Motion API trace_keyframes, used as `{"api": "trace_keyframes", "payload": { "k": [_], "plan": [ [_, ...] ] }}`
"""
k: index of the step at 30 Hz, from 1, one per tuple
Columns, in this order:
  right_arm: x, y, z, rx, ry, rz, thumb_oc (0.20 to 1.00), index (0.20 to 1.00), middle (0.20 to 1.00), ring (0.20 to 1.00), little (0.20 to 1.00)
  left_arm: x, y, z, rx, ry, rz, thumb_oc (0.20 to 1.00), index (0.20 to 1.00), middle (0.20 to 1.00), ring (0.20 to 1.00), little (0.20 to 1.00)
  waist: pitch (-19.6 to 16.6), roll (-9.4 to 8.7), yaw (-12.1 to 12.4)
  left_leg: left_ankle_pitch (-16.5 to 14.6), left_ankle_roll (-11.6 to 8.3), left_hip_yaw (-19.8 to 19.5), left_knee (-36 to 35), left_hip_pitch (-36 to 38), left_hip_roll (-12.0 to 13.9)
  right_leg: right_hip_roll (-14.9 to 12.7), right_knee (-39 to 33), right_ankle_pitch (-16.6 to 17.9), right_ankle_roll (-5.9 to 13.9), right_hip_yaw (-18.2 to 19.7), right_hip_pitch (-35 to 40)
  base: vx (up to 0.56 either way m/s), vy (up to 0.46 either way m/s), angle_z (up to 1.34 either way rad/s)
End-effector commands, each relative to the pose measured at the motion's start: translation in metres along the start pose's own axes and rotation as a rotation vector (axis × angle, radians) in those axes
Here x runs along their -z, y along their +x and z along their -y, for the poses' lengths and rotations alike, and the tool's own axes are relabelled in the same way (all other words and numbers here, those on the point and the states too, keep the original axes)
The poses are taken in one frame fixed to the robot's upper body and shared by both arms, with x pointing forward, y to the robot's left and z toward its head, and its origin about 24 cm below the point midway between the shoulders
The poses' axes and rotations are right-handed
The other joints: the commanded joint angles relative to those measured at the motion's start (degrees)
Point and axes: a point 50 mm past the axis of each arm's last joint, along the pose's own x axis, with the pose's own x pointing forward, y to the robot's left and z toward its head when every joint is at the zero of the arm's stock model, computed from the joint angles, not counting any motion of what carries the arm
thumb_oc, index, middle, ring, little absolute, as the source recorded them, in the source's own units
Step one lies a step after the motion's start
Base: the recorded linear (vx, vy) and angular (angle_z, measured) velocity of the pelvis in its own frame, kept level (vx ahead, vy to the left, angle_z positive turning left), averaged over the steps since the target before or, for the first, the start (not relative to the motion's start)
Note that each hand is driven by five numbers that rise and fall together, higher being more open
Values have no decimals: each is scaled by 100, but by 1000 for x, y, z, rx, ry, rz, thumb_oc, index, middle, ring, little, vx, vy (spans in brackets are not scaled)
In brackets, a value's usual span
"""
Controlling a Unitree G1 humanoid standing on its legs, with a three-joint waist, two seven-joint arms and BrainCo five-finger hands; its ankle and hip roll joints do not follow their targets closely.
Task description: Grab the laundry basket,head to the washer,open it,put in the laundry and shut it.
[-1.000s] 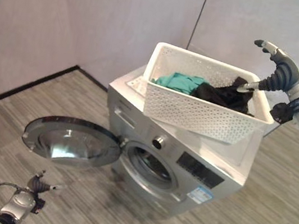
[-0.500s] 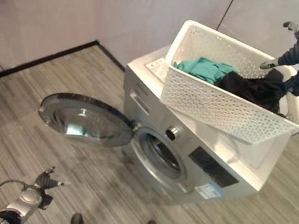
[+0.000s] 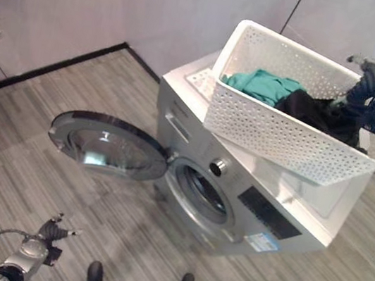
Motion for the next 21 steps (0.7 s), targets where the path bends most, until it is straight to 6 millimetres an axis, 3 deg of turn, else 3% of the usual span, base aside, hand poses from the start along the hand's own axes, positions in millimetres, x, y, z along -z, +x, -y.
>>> {"api": "trace_keyframes", "payload": {
  "k": [1,3,4,10,14,15,21],
  "plan": [
    [20,-11,35,74,-43,-74,1000,1000,1000,1000,1000,-26,7,-26,-59,14,75,1000,1000,1000,1000,1000,97,-278,76,-196,-160,64,28,490,328,-269,265,-538,155,110,-97,0,0,0],
    [20,-11,34,74,-43,-74,1000,1000,1000,1000,1000,-26,7,-26,-59,14,75,1000,1000,1000,1000,1000,95,-278,75,-196,-160,64,28,488,328,-269,265,-538,155,109,-99,0,0,0],
    [16,-10,24,24,-50,-46,1000,1000,1000,1000,1000,-28,7,-23,-48,8,82,1000,1000,1000,1000,1000,143,-279,68,-188,-163,86,28,521,335,-255,304,-556,146,131,-132,0,0,0],
    [14,-13,7,-79,-106,-11,1000,1000,1000,1000,1000,-28,6,-16,-18,-2,89,1000,1000,1000,1000,1000,213,-301,51,-169,-176,102,28,530,363,-234,312,-566,139,144,-149,1,-6,-2],
    [14,-13,7,-80,-106,-11,1000,1000,1000,1000,1000,-28,6,-16,-18,-2,89,1000,1000,1000,1000,1000,214,-300,54,-169,-176,103,28,532,363,-233,312,-566,139,145,-148,0,0,0],
    [22,-16,-7,-147,-131,-31,1000,1000,1000,1000,1000,-26,6,-16,-16,-11,89,1000,1000,1000,1000,1000,274,-303,71,-186,-188,107,28,553,369,-222,323,-573,142,146,-148,0,0,0],
    [28,-15,-23,-187,-125,-50,1000,1000,1000,1000,1000,-33,7,-20,-30,-20,103,1000,1000,1000,1000,1000,442,-286,108,-157,-183,65,28,428,375,-224,370,-562,139,136,-297,-27,-9,-1]
  ]
}}
